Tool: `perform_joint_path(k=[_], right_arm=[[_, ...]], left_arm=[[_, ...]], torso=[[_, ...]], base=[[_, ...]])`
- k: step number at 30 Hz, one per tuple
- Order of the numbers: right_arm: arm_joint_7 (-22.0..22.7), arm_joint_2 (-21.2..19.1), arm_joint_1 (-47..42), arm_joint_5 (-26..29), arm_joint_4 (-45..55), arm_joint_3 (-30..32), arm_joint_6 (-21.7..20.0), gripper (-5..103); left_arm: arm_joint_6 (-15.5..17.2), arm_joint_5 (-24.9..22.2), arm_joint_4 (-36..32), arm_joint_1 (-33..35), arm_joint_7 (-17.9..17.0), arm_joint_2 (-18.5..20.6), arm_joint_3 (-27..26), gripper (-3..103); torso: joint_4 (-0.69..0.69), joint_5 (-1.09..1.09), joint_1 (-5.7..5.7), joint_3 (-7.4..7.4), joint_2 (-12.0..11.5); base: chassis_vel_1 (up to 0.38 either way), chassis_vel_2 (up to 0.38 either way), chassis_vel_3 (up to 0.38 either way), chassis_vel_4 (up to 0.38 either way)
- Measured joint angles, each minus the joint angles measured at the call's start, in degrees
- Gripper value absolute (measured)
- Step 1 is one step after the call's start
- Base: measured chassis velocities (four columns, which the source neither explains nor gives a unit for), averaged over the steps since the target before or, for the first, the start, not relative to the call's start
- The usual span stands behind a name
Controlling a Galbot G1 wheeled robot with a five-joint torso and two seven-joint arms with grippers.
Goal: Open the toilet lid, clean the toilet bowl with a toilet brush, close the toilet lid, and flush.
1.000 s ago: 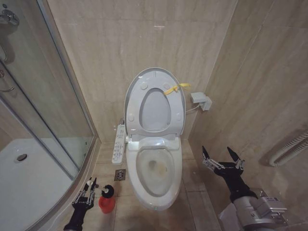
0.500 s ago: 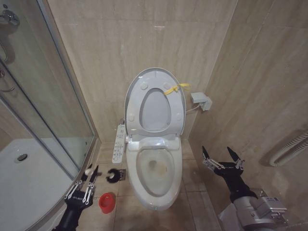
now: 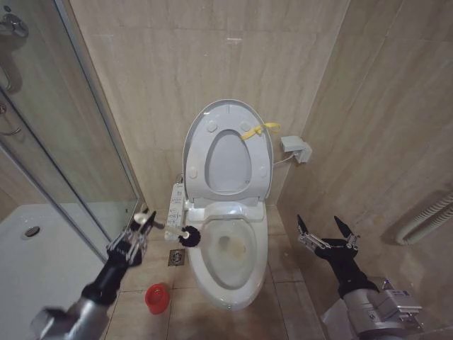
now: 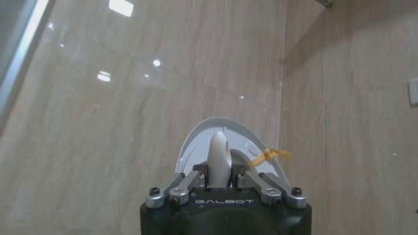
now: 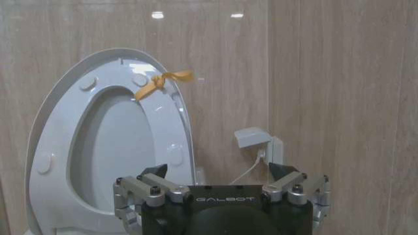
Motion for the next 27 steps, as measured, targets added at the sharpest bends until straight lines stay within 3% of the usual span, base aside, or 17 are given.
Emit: perform_joint_path(k=[5, 11, 18, 27], right_arm=[[0.0, 0.0, 0.0, 0.0, 0.0, 0.0, 0.0, 100], [0.0, 0.0, 0.0, 0.0, 0.0, 0.0, 0.0, 100], [0.0, 0.0, 0.0, 0.0, 0.0, 0.0, 0.0, 100], [0.0, 0.0, 0.0, 0.0, 0.0, 0.0, 0.0, 100]], left_arm=[[1.4, -2.8, 6.3, -9.1, 1.0, 5.6, 3.9, 22], [1.7, -6.1, 13.7, -17.6, 1.7, 8.3, 9.9, 22], [0.5, -6.5, 25.3, -28.0, 2.2, 6.9, 17.8, 22], [-0.3, -5.6, 33.9, -35.9, 2.6, 2.6, 25.9, 22]], torso=[[0.02, 0.0, 0.0, 0.0, 0.0], [0.02, 0.0, 0.0, 0.0, 0.0], [0.01, 0.02, 0.0, 0.0, 0.0], [0.02, 0.02, 0.0, 0.0, 0.0]], base=[[0.0, 0.0, 0.0, 0.0], [0.0, 0.0, 0.0, 0.0], [0.0, 0.0, 0.0, 0.0], [0.0, 0.0, 0.0, 0.0]])
